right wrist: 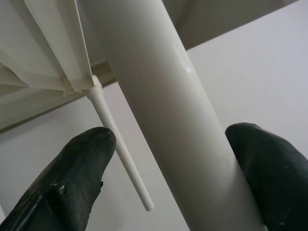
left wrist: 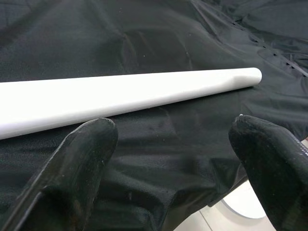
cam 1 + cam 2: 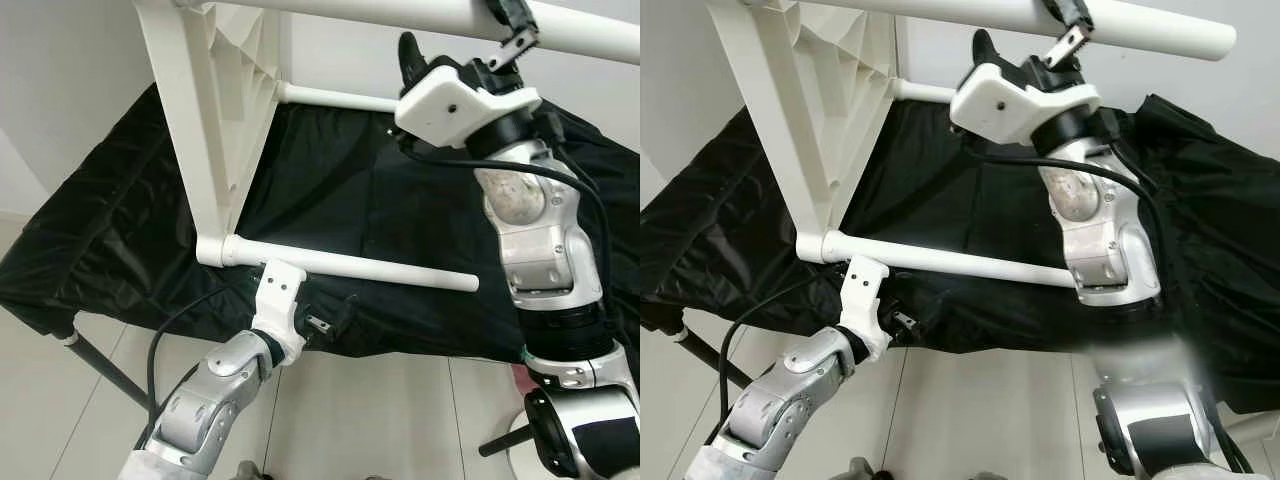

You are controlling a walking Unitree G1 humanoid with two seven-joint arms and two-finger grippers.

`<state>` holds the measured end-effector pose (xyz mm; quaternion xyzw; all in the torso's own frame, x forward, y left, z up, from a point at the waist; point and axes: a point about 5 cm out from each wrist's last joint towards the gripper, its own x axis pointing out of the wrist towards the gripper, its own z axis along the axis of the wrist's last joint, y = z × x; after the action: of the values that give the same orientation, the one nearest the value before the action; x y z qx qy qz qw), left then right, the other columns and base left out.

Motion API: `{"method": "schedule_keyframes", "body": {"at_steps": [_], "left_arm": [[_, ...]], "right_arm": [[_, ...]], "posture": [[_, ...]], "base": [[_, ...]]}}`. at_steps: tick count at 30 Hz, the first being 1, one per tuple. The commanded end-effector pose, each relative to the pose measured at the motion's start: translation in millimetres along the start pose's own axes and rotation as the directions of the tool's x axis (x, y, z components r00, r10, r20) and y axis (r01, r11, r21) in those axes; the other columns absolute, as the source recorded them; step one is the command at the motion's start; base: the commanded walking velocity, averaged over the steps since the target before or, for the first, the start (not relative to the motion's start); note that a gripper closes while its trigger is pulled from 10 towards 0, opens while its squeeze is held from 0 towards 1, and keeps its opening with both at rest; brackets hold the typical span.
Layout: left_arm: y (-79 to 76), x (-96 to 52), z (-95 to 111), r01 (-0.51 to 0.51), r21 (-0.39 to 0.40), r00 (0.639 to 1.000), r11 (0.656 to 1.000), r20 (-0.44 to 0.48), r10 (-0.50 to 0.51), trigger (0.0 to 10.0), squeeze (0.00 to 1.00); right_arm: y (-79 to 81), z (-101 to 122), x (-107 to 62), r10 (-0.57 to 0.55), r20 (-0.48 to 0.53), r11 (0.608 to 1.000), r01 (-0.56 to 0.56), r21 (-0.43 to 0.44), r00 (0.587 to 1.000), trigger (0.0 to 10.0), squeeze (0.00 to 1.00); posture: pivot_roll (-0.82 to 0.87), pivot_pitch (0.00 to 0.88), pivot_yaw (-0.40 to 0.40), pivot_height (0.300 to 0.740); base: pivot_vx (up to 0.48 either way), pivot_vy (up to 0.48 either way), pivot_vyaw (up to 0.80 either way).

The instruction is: Building children table

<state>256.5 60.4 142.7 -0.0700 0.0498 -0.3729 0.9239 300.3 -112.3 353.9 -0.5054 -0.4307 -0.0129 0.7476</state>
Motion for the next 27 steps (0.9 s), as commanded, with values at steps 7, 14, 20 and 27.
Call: {"method": "schedule_keyframes", "body": {"at_steps": [7,14,20,27], "left_arm": [[-1.4,5.1,-3.1,0.006,0.0,1.0,1.0,-0.014,-0.006,10.0,0.0],[2.2,11.1,-4.0,-0.053,-0.031,0.998,0.998,-0.027,0.052,10.0,0.0],[13.0,24.0,0.8,-0.194,-0.112,0.981,0.975,-0.023,0.193,10.0,0.0],[22.7,27.1,6.5,-0.271,-0.192,0.962,0.943,-0.019,0.272,10.0,0.0]], "right_arm": [[1.7,-0.4,12.4,0.017,-0.066,1.0,-0.016,0.003,0.998,10.0,0.0],[2.1,-1.4,14.9,0.028,-0.116,0.999,-0.031,-0.024,0.993,6.4,0.0],[2.2,-1.3,16.2,0.029,-0.129,0.999,-0.032,-0.021,0.991,1.3,0.0],[0.1,-0.6,16.0,0.015,-0.142,1.0,-0.016,-0.003,0.99,0.0,0.0]], "posture": [[-0.05,0.089,-0.006,0.74],[-0.05,0.091,-0.007,0.74],[-0.06,0.095,-0.007,0.74],[-0.06,0.102,-0.009,0.74]], "base": [[0.0,0.0,0.0],[0.0,0.0,0.0],[0.0,0.0,0.0],[0.0,0.0,0.0]]}}
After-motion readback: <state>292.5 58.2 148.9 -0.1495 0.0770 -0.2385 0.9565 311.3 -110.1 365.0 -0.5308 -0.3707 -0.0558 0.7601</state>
